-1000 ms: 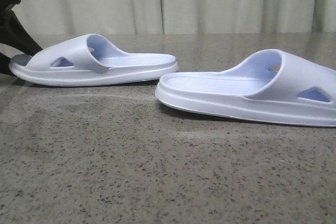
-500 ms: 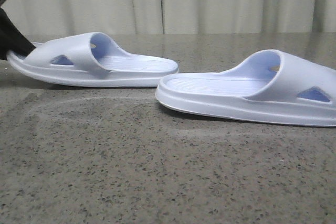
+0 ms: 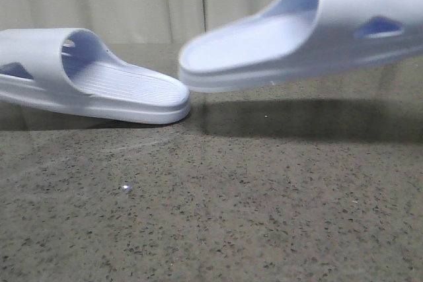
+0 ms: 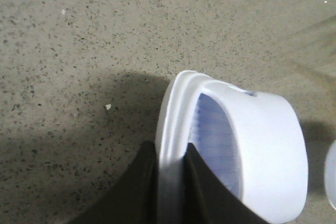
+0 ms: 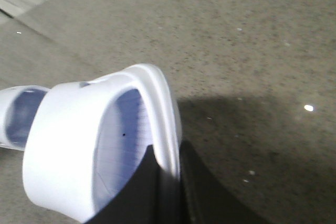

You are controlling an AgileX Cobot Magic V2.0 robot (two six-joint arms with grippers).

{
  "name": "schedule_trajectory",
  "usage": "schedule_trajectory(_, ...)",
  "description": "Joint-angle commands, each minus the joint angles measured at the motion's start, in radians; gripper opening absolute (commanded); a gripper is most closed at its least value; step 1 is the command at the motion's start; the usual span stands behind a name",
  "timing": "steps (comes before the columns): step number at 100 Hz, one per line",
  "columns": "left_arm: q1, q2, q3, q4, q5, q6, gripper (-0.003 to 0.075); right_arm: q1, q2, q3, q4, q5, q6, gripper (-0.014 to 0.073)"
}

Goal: Insert blue slippers together front up
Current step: 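Lift both slippers off the table with both grippers, then swing the right gripper's slipper over the left gripper's slipper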

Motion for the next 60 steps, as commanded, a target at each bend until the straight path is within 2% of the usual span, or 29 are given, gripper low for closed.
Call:
schedule_trajectory(1,0.008,-0.031,-0.022,-0.087,0.048,0.019,0.0015,-0.007,-0.01,-0.033,0.149,0.024,-0.061,-0.0102)
schedule_trajectory(14,0.008,-0.029,-0.022,-0.101,0.056,0.026,0.0015,-0.007,-0.007,-0.033,0.206,0.036,-0.092,-0.0102)
schedule_trajectory(31,0.007,-0.025,-0.022,-0.202,0.118,0.071,0.0015,-0.007,0.048,-0.033,0.236,0.046,-0.128,-0.0102)
schedule_trajectory(60,0.007,-0.014,-0.022,-0.312,0.198,0.075,0.0015,0.002,0.235,-0.033,0.408,0.137,-0.313,-0.0102)
